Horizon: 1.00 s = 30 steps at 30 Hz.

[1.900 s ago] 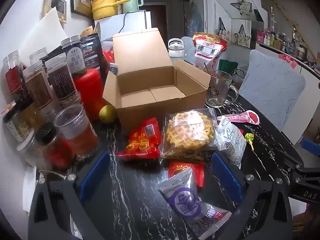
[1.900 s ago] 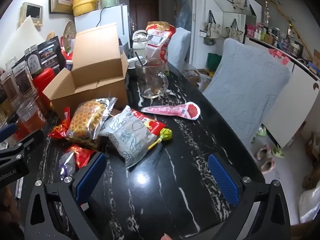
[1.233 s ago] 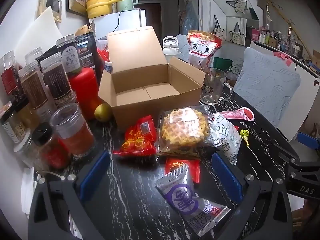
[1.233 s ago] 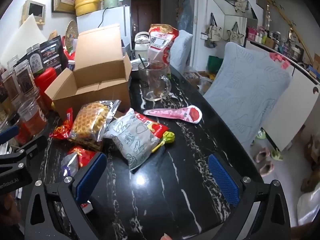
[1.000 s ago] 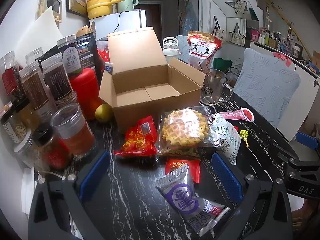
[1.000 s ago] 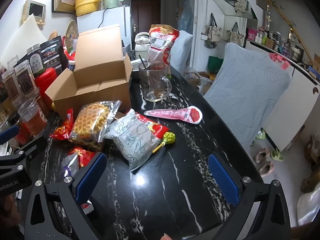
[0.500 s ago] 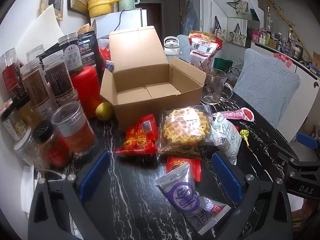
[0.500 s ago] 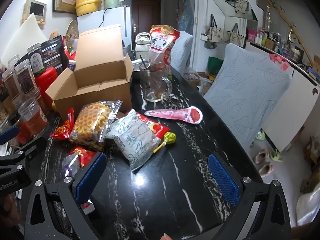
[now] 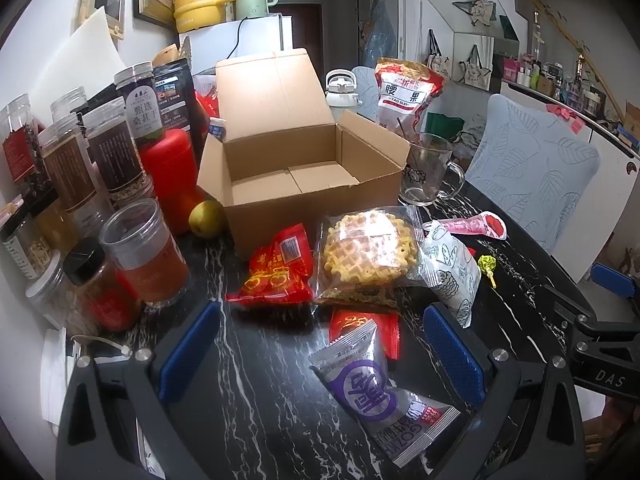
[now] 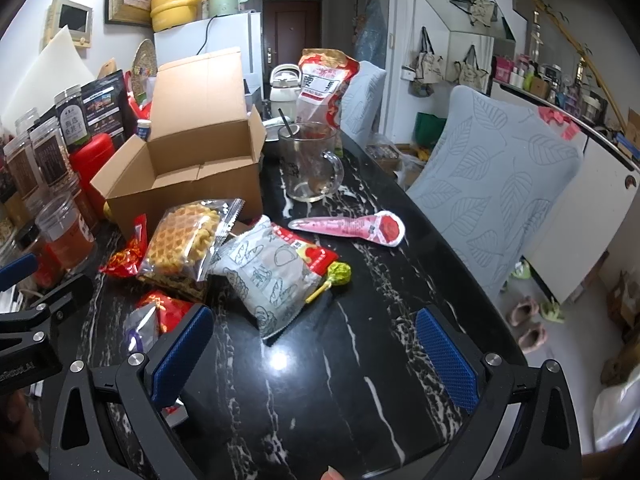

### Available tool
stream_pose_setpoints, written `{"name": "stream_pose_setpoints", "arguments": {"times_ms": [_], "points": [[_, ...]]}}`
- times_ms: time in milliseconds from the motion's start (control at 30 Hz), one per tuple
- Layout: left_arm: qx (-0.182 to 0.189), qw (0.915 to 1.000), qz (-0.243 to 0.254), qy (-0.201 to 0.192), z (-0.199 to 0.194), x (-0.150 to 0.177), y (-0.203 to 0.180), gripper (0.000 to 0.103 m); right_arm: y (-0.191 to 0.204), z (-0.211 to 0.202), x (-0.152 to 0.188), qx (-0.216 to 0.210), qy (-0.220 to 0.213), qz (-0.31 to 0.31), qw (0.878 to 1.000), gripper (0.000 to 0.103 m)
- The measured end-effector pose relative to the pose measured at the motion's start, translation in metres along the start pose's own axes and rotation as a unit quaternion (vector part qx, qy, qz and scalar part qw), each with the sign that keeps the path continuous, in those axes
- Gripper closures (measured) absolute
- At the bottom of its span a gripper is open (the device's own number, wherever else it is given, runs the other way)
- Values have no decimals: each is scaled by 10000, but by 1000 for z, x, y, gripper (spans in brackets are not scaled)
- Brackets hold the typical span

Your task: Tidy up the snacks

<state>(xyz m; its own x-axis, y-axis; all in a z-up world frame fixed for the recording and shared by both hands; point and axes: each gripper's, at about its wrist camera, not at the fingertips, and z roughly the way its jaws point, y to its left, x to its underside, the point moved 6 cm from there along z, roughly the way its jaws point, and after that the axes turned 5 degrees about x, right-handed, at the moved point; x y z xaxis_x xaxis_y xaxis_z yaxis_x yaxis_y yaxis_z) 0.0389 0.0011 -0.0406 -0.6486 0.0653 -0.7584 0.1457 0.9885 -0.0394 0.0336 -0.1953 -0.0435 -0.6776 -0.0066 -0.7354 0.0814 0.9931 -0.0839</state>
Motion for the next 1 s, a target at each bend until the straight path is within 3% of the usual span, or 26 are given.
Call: {"name": "stream_pose_setpoints", "arguments": {"times_ms": [1000], "points": [[-21, 10000, -9, 12, -8, 5, 2, 0, 5, -6, 5, -72, -41, -96, 9999, 0]]}}
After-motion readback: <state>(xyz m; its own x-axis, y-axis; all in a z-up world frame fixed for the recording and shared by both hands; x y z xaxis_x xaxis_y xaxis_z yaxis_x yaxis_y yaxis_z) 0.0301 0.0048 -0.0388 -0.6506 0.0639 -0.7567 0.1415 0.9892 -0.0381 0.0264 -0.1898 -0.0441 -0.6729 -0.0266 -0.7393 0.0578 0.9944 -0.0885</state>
